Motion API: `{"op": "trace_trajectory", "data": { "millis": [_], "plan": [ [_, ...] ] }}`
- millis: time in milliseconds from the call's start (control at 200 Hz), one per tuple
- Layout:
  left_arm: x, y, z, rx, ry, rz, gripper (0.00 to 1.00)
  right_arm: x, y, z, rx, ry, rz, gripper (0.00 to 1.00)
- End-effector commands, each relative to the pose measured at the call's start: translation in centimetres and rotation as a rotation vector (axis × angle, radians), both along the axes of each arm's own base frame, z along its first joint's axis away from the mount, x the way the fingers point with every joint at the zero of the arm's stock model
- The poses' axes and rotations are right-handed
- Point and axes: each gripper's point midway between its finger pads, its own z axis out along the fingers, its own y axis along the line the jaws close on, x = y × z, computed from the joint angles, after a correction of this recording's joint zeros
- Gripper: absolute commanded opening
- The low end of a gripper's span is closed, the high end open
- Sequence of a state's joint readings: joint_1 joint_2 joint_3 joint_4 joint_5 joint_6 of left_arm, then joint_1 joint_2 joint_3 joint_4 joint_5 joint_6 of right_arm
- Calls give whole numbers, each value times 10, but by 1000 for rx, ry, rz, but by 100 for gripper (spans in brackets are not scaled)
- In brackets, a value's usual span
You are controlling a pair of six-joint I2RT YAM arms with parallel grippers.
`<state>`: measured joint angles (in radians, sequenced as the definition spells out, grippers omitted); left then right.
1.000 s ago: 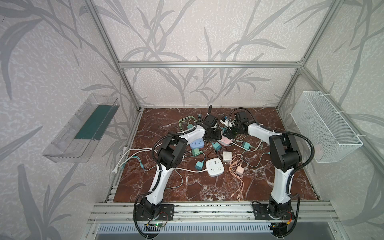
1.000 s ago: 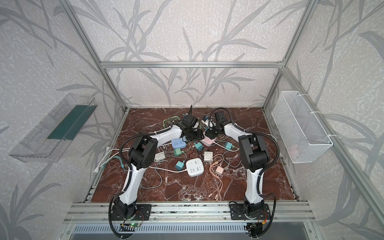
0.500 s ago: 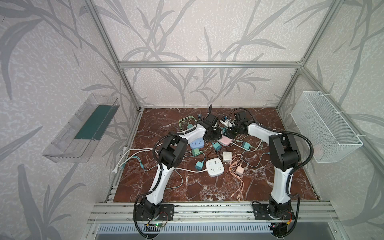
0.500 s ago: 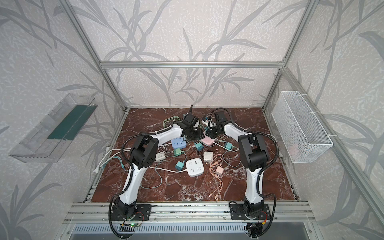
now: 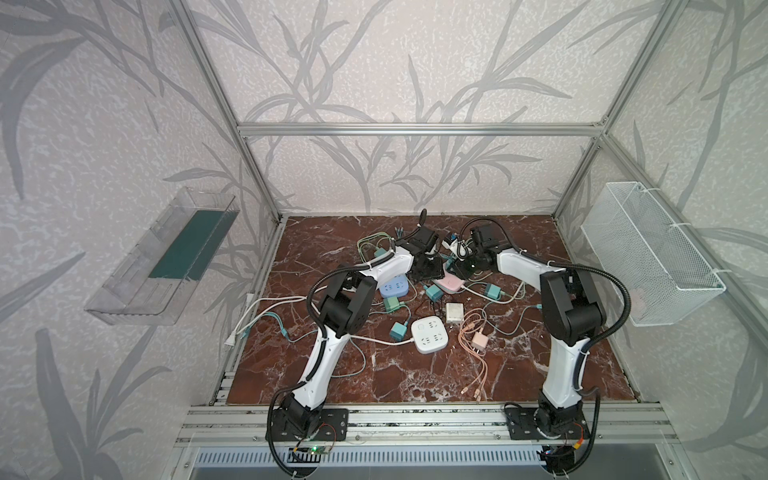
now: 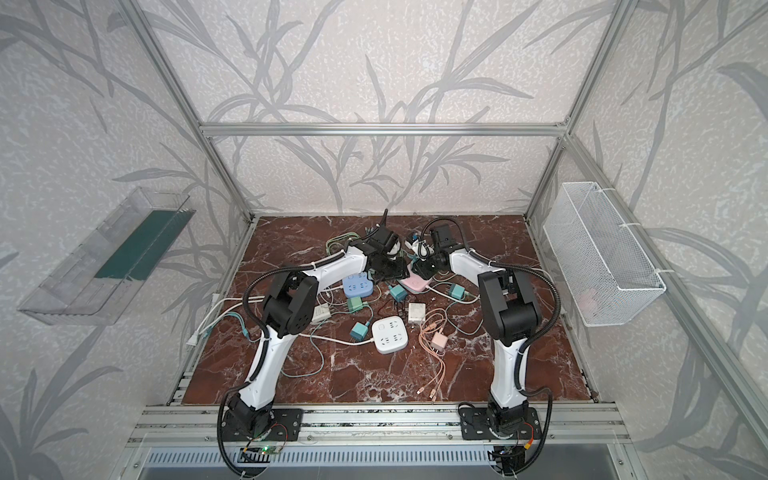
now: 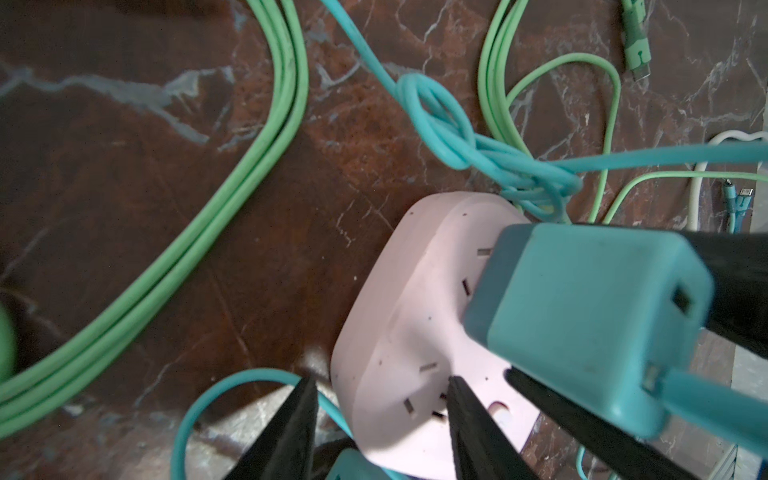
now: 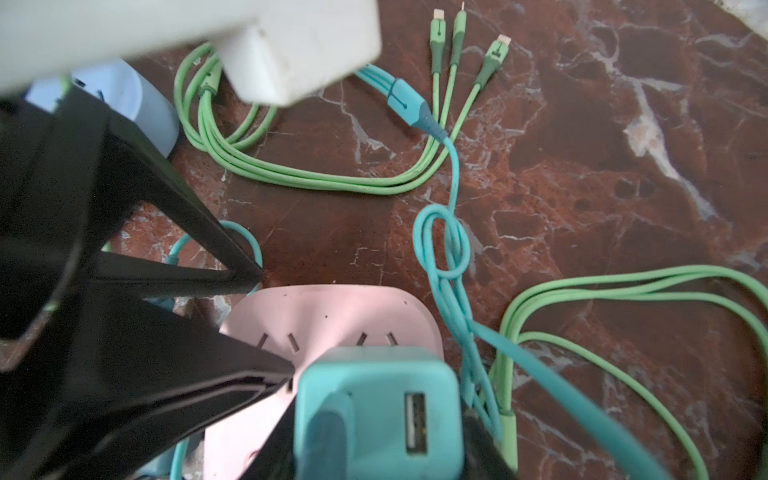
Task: Pull the plug off the socket
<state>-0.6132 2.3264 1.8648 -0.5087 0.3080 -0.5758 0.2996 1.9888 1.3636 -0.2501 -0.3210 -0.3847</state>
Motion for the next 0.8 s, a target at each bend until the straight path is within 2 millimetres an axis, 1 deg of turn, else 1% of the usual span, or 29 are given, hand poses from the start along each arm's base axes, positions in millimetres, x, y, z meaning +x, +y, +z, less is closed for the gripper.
{"op": "trace_trajectory", "data": {
  "millis": [0, 130, 225, 360, 425, 515, 660, 720, 795],
  "plan": [
    [-12, 12, -32, 94, 73, 15, 51, 7, 12, 55, 106, -103, -2, 25],
    [-14, 12, -36, 105, 82, 15, 51, 8, 11, 62, 125, -108, -17, 25],
    [-16, 12, -38, 112, 85, 16, 51, 9, 9, 63, 118, -113, -31, 25],
    [-17, 12, -38, 113, 86, 15, 51, 16, -3, 62, 126, -101, -95, 24],
    [-17, 12, -37, 112, 87, 16, 51, 19, -7, 59, 121, -89, -113, 24],
    [-16, 12, -38, 110, 88, 16, 51, 15, -6, 53, 82, -88, -93, 24],
    [-16, 10, -39, 105, 93, 17, 51, 8, -5, 42, -29, -127, -62, 24],
    [-17, 8, -39, 103, 96, 18, 51, 7, -8, 36, -56, -130, -70, 24],
    [-16, 10, -40, 108, 100, 23, 50, 8, -12, 33, -75, -140, -86, 23]
  ]
}}
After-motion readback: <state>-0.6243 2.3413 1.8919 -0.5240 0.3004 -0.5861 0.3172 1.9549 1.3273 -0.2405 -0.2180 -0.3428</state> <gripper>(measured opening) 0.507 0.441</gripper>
